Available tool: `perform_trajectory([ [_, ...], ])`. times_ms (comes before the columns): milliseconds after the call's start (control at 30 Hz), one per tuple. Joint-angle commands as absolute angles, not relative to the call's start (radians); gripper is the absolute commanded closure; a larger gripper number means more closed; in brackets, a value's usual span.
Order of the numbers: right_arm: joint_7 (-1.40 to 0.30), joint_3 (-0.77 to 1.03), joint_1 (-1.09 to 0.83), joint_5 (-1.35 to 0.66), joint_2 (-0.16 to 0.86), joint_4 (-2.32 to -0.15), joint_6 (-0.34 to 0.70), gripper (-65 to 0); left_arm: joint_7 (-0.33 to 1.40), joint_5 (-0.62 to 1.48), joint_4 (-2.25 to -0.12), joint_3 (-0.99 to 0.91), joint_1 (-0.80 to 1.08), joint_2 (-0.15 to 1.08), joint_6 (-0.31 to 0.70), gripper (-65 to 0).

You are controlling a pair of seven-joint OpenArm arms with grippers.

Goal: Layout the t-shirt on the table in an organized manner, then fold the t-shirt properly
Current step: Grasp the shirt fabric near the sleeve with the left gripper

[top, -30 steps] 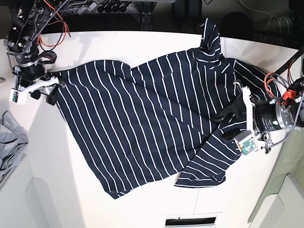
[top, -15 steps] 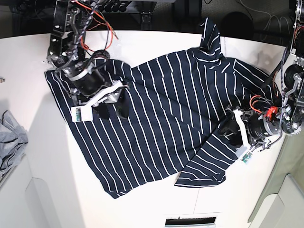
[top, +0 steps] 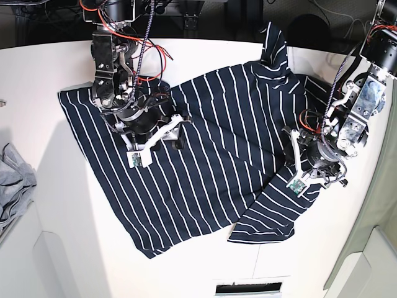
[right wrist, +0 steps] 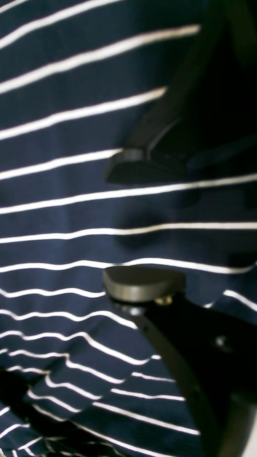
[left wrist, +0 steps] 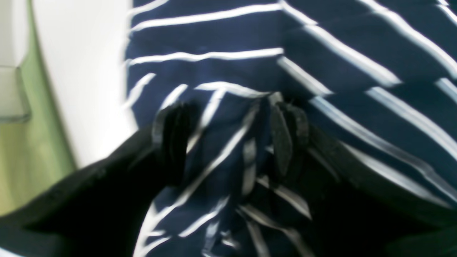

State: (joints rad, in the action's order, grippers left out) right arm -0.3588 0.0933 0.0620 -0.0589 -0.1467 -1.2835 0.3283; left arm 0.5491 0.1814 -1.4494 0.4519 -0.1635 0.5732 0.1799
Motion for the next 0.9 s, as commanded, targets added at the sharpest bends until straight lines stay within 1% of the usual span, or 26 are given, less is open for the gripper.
perform_trajectory([
  [0,-0.324,0.089,0.079,-0.07,-0.15,-1.299,0.336,-34.9,0.542,0.179,-1.461,0.445,-0.185,0.578,0.172,-38.7],
  [167,-0.321,0.089,0.08,-0.067,-0.15,-1.299,0.336,-34.9,0.557,0.179,-1.461,0.445,-0.185,0.559,0.168,-38.7],
  [500,-0.321,0.089,0.08,-0.067,-0.15,-1.299,0.336,-34.9,0.496,0.143,-1.432,0.445,-0.185,0.559,0.168,-38.7],
  [867,-0.322,0.089,0.08,-0.067,-0.15,-1.299,0.336,-34.9,0.467,0.109,-1.321,0.445,-0.217,0.509,0.167,-38.3],
])
